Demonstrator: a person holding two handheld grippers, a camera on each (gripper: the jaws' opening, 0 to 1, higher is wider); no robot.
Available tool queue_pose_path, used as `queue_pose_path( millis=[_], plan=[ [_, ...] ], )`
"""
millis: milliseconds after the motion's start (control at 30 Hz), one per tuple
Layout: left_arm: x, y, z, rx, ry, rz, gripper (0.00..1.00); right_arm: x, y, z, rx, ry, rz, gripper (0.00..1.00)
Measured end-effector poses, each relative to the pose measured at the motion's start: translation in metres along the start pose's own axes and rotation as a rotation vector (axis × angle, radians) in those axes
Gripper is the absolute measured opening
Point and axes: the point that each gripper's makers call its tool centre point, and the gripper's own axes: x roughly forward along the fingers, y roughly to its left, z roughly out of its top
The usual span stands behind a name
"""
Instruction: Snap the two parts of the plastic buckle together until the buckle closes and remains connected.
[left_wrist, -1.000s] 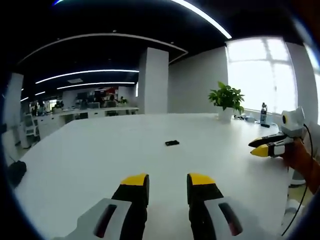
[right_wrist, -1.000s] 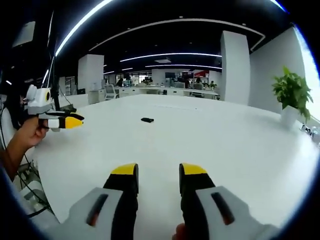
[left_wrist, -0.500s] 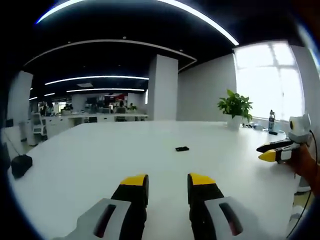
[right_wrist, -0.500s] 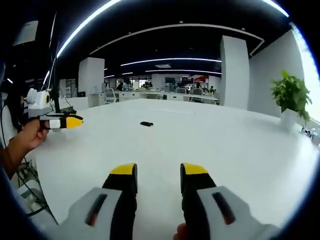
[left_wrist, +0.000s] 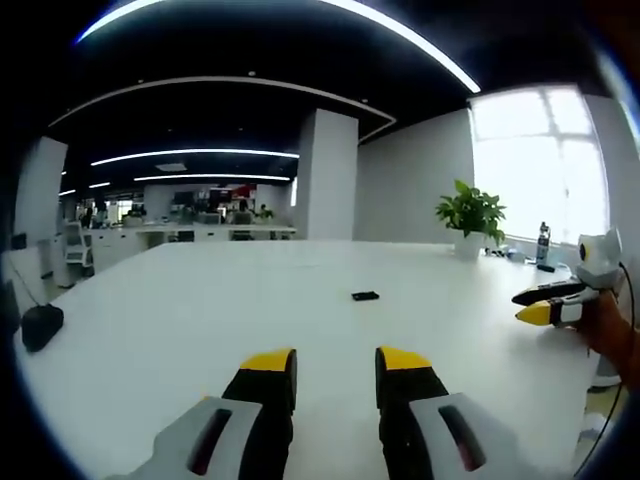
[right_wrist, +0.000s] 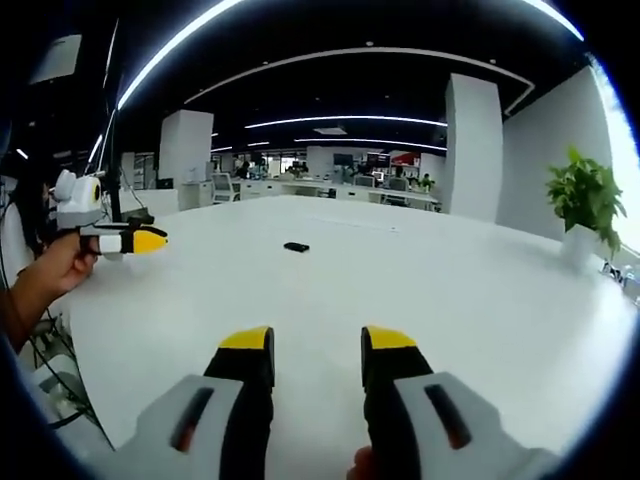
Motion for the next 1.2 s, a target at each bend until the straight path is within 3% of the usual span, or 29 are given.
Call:
queue_pose_path(
  millis=[300,567,833,1200],
  plan=[
    [-0.001,0.001,0.001,0.019,-0.002,0.016,0.31,-0.002,0.000,0.000,-0.002,-0.010,-0.005,0.34],
    [0.002,0.002,-0.006,0.092,0.040,0.055,0.32,0.001,0.000,0.000,-0.034,0.003,-0.010,0.34],
    [0.001,0.006,-0.006,0.066,0.042,0.063,0.32,0.002,0.003,0.002,-0.056,0.002,0.002,0.34],
    [0.003,0.006,-0.011,0.111,0.066,0.080,0.32,0.001,0.004,0.007,-0.094,-0.022,-0.022,0.34]
  ],
)
